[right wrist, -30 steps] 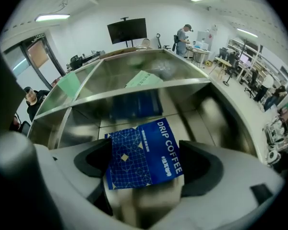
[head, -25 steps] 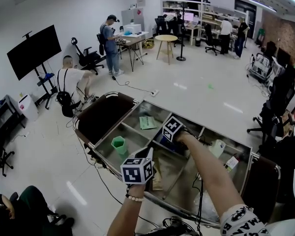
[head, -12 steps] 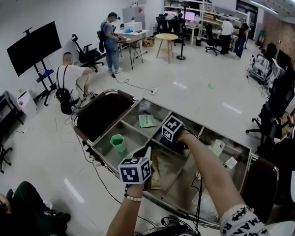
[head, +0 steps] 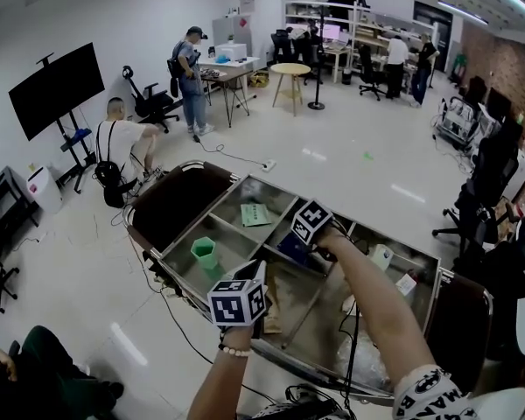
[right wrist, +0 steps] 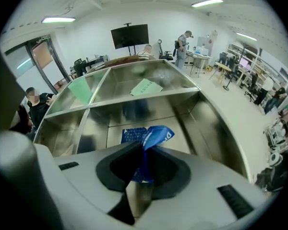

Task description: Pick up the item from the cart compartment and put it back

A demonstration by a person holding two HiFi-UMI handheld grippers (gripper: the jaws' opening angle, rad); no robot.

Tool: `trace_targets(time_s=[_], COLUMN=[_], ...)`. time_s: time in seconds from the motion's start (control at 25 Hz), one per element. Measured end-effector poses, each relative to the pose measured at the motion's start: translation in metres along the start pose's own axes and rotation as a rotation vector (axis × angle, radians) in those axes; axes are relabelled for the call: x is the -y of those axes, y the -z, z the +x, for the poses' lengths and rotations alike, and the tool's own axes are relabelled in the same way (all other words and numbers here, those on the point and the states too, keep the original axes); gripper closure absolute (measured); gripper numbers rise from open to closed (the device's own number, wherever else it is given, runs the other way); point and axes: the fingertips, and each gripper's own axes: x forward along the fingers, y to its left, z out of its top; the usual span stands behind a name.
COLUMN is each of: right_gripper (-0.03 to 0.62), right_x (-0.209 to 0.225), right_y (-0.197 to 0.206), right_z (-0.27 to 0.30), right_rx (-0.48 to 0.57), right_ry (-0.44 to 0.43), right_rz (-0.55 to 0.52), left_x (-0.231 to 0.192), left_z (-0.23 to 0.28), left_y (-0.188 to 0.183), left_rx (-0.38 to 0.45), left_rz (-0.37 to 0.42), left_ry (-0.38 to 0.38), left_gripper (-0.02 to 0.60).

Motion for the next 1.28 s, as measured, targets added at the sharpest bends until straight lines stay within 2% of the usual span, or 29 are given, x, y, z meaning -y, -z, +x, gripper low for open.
trace_targets(time_s=[0.2,0.56,0.88,1.08,1.28], right_gripper=[0.525,0.526,0.528,0.528,0.528], right_x=[0.005,-0.007,-0.061,-0.103,-0.153], right_y=[-0.013,-0.057,-0.053,-0.038,-0.016], right_z=[-0.032,-0.14,-0.215,-0.252,-0.281], right_rx=[0.091,0.368,0.565,0.672,0.787], right_ry=[0.05,0.148,0.177,0.168,0.159], right_rz=[0.009,0.006,-0.036,-0.057,-0.054], left_x=[0.005,0.007,0.008,0.006,0.006], left_z=[-0.004,-0.021,-0.045,-0.07,-0.098], left_y=[-0.003,-0.004,0.004,0.01,0.022], left_rx=[0.013,0.056,0.092,0.153,0.173], left_rz=[0.008,0.036,0.056,0.059,0.098], left_ry=[0.013,0.031,0.036,0.037,0.027], left_gripper=[0.577,0.577,0.577,0.577,0.577])
